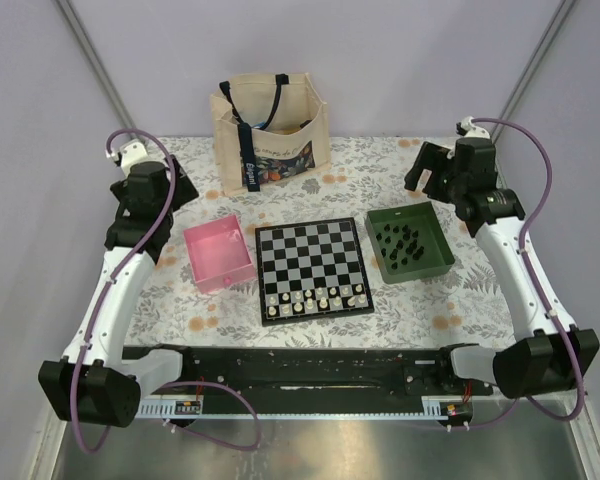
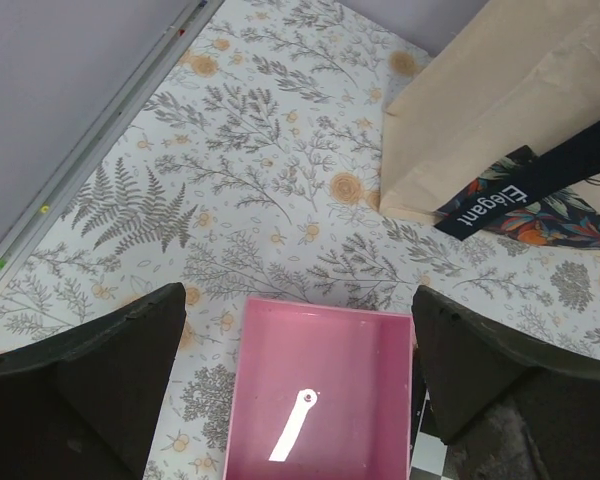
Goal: Set up the chess pieces on the board
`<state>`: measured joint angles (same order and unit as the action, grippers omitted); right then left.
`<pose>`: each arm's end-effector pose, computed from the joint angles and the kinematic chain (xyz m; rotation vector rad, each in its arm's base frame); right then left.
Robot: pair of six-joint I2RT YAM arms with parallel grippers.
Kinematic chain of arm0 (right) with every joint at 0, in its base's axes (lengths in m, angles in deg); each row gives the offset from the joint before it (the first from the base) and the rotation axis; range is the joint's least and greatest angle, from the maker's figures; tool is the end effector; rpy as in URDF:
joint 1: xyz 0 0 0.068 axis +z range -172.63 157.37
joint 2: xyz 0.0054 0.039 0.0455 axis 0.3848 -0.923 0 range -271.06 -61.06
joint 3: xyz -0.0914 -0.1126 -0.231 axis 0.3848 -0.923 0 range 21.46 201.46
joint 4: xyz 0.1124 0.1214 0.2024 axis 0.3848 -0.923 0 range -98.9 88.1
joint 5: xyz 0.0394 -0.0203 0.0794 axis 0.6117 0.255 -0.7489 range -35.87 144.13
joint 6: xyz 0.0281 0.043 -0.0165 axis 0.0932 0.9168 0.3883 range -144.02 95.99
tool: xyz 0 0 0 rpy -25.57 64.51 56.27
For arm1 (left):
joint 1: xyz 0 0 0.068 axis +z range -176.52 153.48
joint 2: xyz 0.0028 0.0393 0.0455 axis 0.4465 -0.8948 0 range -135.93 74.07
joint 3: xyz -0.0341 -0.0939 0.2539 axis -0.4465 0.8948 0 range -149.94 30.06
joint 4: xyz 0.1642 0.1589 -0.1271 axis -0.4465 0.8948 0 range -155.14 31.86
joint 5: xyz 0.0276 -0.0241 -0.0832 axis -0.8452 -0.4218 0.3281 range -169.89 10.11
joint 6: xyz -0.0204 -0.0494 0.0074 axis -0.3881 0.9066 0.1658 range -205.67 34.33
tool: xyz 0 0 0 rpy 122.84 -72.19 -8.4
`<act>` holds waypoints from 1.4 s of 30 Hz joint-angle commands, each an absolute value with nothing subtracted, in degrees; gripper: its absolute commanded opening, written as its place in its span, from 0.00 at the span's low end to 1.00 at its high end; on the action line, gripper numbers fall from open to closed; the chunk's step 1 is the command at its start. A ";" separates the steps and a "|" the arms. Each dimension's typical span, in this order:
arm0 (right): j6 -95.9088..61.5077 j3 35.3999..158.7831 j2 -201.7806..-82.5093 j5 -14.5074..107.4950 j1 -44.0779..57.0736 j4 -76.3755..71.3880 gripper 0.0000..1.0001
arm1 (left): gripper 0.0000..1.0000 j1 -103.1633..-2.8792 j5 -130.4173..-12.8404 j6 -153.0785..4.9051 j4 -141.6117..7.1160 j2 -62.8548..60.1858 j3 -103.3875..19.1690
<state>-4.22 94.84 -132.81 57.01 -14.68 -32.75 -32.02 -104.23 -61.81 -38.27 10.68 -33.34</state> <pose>0.2737 0.0365 0.3777 0.2461 2.0746 0.2429 0.2421 -0.0085 0.3614 -0.5747 1.9121 0.1047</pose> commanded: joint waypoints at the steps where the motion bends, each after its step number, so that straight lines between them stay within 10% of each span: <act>1: -6.52 101.78 -136.82 54.31 -14.37 -40.38 0.99 | 0.99 -31.71 -97.83 -64.04 -40.11 8.69 -36.73; 28: -8.55 102.15 -153.96 58.00 -13.40 -48.31 0.66 | 0.99 -31.27 -95.98 -67.56 -42.20 11.31 -31.38; 42: -9.69 99.50 -155.98 61.08 -13.40 -45.23 0.68 | 0.99 -31.36 -94.83 -68.18 -42.38 12.02 -30.67</act>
<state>-8.62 99.32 -155.76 58.87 -13.79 -47.13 -31.49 -94.35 -67.45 -39.82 10.98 -31.13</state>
